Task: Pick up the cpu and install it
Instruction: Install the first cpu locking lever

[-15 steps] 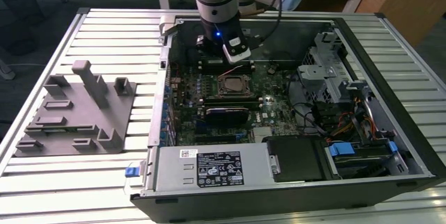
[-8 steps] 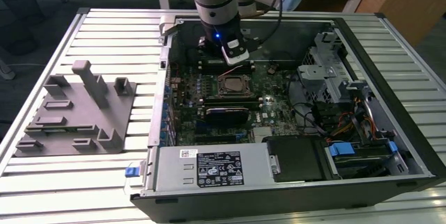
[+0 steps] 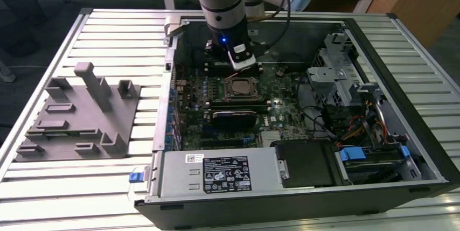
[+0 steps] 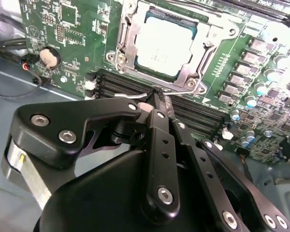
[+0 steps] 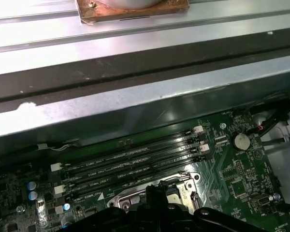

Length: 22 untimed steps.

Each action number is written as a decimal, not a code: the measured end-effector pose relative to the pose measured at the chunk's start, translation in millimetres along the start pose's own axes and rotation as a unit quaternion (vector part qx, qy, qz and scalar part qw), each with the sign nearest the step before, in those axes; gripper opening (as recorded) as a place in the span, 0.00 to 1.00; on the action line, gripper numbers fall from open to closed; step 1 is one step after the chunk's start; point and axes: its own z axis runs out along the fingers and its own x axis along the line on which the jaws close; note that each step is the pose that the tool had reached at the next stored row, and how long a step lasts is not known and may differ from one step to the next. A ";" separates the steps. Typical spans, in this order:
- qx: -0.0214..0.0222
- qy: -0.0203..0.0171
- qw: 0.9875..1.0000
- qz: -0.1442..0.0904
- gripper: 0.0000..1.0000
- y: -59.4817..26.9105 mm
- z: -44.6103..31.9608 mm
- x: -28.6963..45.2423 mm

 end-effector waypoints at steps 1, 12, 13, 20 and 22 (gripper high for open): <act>0.000 0.000 1.000 0.001 0.11 -0.1 0.9 0.0; 0.002 -0.003 1.000 0.010 0.11 5.8 8.9 -1.3; 0.002 -0.003 1.000 0.011 0.11 6.1 9.9 -1.5; 0.003 -0.005 1.000 0.019 0.11 7.5 16.1 -1.1; 0.004 -0.007 1.000 0.025 0.11 7.8 17.2 -1.5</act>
